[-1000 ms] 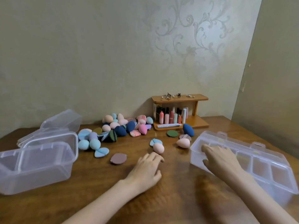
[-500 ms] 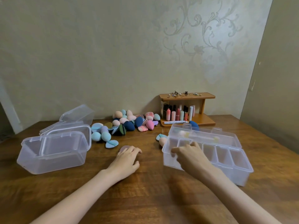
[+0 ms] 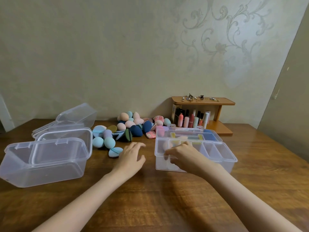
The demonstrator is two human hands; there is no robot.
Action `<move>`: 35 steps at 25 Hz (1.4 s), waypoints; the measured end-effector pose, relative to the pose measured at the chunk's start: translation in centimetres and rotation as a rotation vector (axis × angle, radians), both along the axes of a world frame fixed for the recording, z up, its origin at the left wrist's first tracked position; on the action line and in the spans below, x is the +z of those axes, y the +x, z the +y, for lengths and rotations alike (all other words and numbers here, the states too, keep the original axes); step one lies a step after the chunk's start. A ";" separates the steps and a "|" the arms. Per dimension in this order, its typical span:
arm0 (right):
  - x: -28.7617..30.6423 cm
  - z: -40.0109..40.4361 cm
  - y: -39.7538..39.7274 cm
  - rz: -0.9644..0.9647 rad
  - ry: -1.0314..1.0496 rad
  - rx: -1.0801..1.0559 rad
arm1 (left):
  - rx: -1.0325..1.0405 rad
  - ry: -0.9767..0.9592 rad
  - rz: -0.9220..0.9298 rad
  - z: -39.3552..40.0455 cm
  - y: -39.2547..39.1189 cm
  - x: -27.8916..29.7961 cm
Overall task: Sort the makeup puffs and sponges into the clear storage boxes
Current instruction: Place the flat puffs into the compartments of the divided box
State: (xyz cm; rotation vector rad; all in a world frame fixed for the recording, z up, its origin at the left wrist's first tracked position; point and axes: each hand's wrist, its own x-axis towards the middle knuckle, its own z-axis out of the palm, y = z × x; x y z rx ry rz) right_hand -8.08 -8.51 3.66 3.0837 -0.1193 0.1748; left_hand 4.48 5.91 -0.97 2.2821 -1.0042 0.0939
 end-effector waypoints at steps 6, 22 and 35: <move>-0.2 1.2 1.1 -0.020 0.121 0.063 | 0.036 0.265 0.072 2.1 2.3 -0.2; 3.0 2.9 2.8 -0.470 0.685 -0.199 | -0.029 -0.300 0.240 1.5 0.1 4.7; -0.2 4.3 4.5 -0.172 0.306 -0.137 | -0.045 -0.061 0.026 3.2 0.7 1.3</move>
